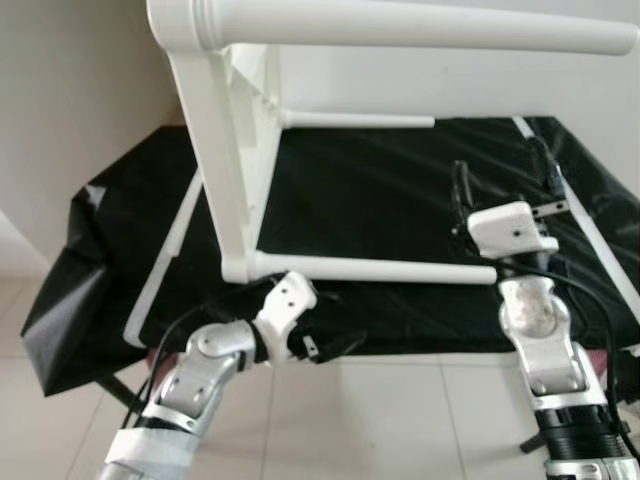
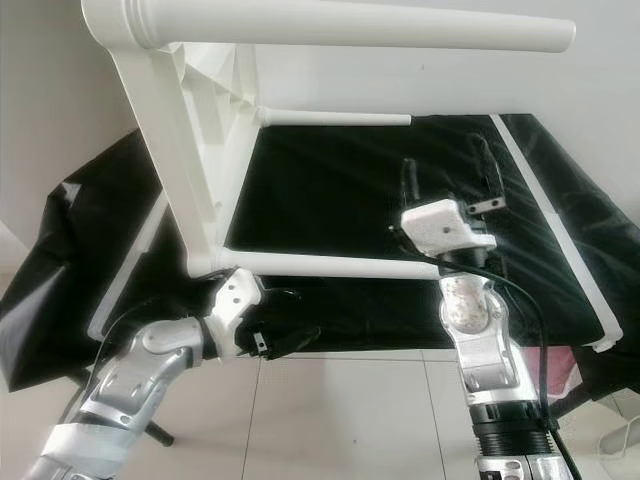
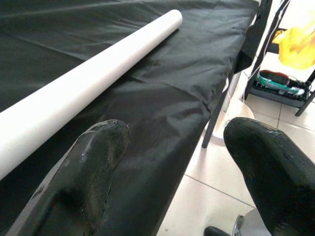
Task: Building children table
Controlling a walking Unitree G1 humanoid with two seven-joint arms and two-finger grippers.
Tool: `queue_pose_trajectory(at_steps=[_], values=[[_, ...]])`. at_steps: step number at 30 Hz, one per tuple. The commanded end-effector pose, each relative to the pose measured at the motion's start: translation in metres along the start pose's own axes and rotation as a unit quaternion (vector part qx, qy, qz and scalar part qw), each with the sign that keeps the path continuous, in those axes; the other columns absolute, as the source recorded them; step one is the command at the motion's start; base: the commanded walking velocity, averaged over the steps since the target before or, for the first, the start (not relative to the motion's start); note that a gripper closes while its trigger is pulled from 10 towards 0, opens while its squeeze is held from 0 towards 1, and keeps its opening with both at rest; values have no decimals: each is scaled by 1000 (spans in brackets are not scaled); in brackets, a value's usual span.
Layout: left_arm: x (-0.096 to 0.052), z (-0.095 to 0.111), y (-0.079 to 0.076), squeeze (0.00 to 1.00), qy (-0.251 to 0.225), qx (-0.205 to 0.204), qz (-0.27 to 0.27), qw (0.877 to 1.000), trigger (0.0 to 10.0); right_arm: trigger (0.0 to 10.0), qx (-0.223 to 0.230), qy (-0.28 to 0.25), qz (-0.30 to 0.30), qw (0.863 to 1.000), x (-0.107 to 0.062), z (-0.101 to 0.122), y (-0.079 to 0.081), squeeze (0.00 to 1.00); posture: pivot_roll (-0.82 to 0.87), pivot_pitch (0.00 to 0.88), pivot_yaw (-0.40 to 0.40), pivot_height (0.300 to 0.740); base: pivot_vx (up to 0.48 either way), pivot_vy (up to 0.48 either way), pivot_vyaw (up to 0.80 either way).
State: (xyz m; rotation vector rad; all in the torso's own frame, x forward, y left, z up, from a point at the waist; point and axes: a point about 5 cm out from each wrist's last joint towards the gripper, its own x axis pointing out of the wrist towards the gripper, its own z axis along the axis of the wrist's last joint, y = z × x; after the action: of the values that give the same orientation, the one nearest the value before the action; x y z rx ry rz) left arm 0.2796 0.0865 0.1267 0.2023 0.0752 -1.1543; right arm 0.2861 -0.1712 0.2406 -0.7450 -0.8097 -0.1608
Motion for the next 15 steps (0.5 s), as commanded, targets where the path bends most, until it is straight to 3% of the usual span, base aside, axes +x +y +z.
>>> queue_pose_trajectory(at_steps=[1, 7, 15], values=[[-2, 0, 1, 0, 5, 0, 2, 1000, 10000, 10000, -16, -33, -10, 999, 6, 11, 1, 0, -35, 0, 38, 740, 0, 0, 0], [-2, 2, 1, 0, 3, -7, 9, 1000, 10000, 10000, -46, -61, -3, 997, 13, 20, 9, 0, -31, 0, 36, 740, 0, 0, 0], [-1, 4, 3, 0, 0, -11, 16, 1000, 10000, 10000, -67, -90, -17, 994, 31, 28, 6, 0, -27, 0, 39, 740, 0, 0, 0]])
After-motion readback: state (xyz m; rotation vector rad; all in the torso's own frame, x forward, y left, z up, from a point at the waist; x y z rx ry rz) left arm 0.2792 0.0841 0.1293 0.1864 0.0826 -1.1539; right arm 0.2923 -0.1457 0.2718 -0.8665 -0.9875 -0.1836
